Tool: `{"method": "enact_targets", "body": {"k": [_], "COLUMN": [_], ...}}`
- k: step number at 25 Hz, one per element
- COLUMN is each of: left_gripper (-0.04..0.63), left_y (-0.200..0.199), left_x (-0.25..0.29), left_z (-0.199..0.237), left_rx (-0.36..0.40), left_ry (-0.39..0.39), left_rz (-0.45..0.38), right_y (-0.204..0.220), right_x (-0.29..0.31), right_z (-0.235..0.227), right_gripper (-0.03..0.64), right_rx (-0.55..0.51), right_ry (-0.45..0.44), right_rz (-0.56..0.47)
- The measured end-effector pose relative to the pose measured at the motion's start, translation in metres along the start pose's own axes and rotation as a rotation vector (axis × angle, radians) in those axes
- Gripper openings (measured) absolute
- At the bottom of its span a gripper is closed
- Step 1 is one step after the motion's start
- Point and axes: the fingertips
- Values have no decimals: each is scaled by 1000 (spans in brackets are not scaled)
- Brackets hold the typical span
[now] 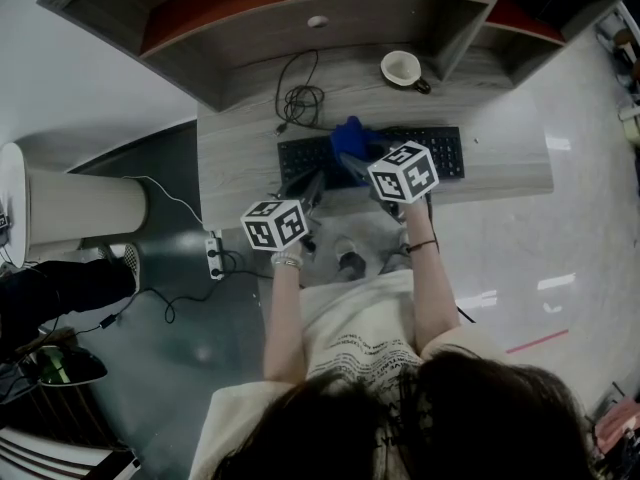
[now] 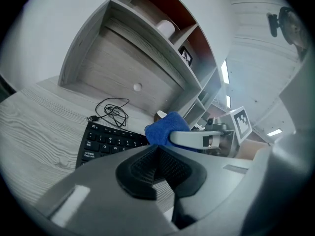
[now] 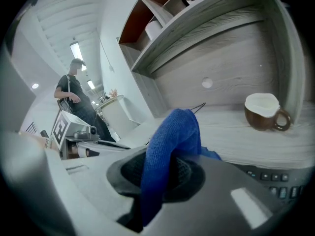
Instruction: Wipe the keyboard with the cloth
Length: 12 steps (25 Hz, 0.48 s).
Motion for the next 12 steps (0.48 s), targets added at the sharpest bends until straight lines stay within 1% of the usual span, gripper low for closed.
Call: {"method": "enact_targets", "body": {"k": [12], "left_gripper": [3], "left_y": [-4], "left_x": [-15], "left_z": [19], "left_rx": [-8], "left_ry": [-18], "left_rz": [-9], "right_y": [2], "right_x": [23], "right_z": [15], "right_gripper": [58], "right_rx": [-3], "right_ry": [-22], "right_rz": [12]}}
Point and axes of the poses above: the fingertips, and each gripper's own axes: x forward along the fingers, z to its left, y out of its underside, and after that the axes turned 9 degrees about -z, right-handed
